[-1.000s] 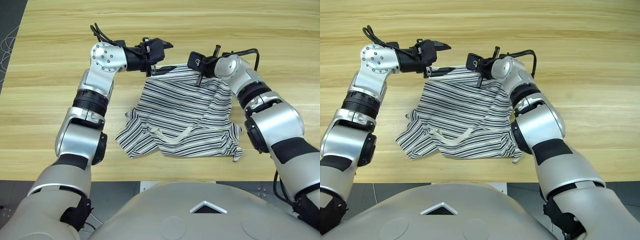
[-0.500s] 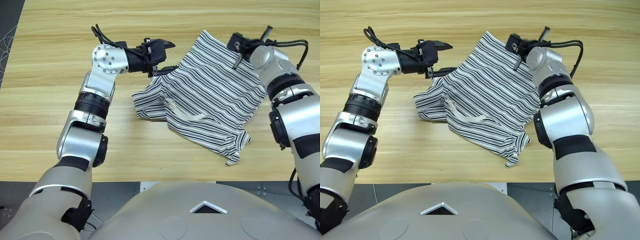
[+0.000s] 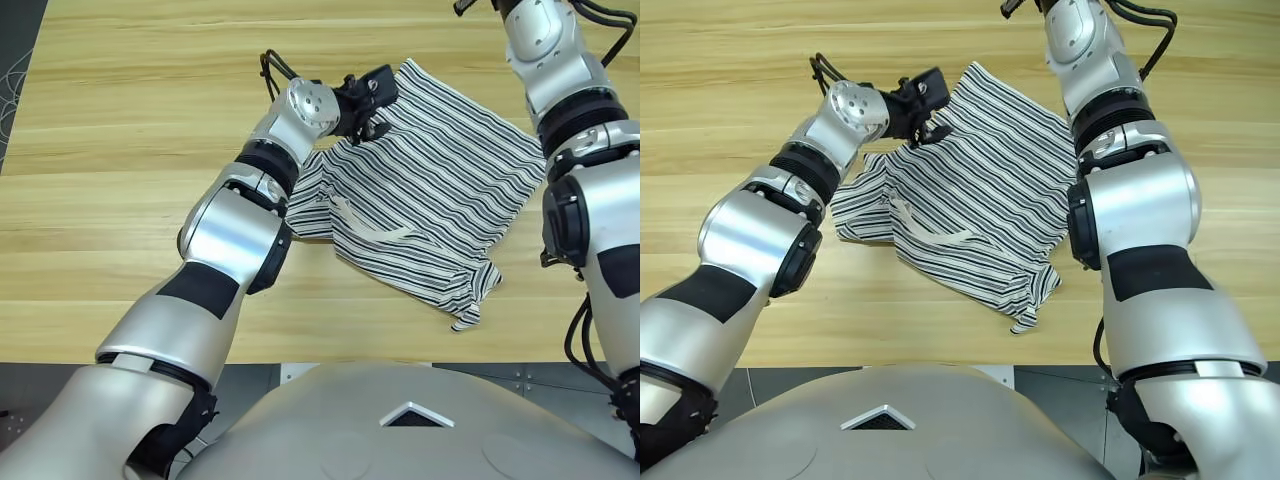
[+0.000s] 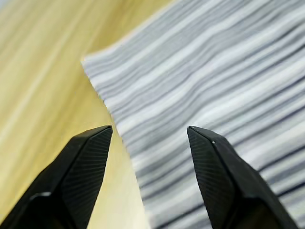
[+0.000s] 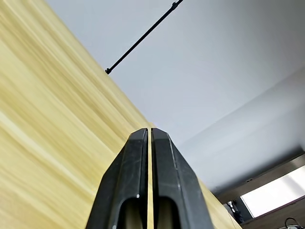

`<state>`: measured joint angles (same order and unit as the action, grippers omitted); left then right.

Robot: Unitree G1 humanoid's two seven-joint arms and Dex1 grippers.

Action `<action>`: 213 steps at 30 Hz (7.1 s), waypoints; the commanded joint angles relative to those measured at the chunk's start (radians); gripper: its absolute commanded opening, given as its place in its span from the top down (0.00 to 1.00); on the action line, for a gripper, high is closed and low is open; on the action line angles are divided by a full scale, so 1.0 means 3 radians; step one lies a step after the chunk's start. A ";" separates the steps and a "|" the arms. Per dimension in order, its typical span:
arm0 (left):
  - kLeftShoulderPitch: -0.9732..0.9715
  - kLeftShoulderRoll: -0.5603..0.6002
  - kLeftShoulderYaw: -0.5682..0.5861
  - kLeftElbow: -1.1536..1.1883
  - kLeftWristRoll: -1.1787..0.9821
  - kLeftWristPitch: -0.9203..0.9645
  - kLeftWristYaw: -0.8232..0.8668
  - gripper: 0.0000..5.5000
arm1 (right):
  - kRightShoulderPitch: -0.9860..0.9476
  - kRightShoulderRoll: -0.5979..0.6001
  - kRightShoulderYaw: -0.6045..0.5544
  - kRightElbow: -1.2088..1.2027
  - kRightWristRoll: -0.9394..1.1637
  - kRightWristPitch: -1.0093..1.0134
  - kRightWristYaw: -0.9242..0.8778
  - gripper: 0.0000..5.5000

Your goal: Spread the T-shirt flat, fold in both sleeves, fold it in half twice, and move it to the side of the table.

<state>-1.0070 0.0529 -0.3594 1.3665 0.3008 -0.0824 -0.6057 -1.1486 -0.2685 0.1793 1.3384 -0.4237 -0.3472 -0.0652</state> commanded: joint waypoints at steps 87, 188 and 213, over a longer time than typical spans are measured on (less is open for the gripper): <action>0.0761 0.1198 0.0297 -0.0638 -0.0221 -0.0266 -0.0995 0.46 | 0.1974 0.0041 0.0892 -0.2872 0.1622 0.2078 0.4091 0.97; 0.2814 0.2477 0.0668 -0.4540 -0.1480 0.2259 -0.1773 0.46 | -0.0024 -0.0471 -0.0056 -0.0206 0.0720 0.0610 0.2141 0.73; 0.2870 0.2499 0.0319 -0.4563 -0.1627 0.2588 -0.1768 0.92 | 0.0042 -0.0464 -0.0038 -0.0217 0.0650 0.0583 0.2171 0.72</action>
<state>-0.1514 0.7878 -0.2474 -0.0067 -0.1937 0.6753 -1.1357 -1.1293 -0.4070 0.1678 1.2771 -0.2167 -0.1722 0.5813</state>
